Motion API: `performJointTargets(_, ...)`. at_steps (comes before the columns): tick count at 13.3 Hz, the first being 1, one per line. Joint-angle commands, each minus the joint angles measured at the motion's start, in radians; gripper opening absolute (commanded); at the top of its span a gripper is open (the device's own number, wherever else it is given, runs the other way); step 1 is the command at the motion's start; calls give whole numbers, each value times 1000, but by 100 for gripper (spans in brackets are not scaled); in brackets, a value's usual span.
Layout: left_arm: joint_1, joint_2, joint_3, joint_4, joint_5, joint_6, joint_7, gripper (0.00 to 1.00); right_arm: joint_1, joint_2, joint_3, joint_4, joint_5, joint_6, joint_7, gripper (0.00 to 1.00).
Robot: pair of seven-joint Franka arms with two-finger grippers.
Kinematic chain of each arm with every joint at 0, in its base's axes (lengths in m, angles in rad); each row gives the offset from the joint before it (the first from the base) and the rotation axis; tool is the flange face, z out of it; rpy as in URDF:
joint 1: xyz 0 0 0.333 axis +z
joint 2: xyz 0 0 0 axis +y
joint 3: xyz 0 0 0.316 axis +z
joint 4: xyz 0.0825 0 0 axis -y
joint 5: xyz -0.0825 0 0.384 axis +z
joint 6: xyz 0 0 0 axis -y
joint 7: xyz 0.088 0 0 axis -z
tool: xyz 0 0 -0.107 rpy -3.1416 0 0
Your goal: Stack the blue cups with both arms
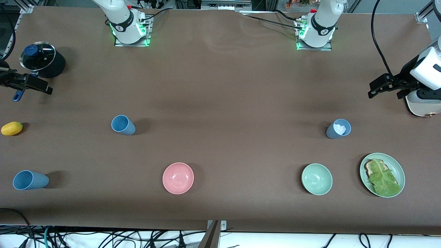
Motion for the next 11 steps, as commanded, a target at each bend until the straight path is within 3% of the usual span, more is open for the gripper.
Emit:
performJointTargets(1,-4,6,1,21,29,-12,18,100,-10,11,5,28,19,-5,4,100)
performJointTargets(8,-4,6,1,21,29,-12,18,100,-9,23,6,27,27,48,-5,100)
performJointTargets(11,-4,12,-1,21,29,-13,18,100,-24,57,3,28,83,35,-13,100)
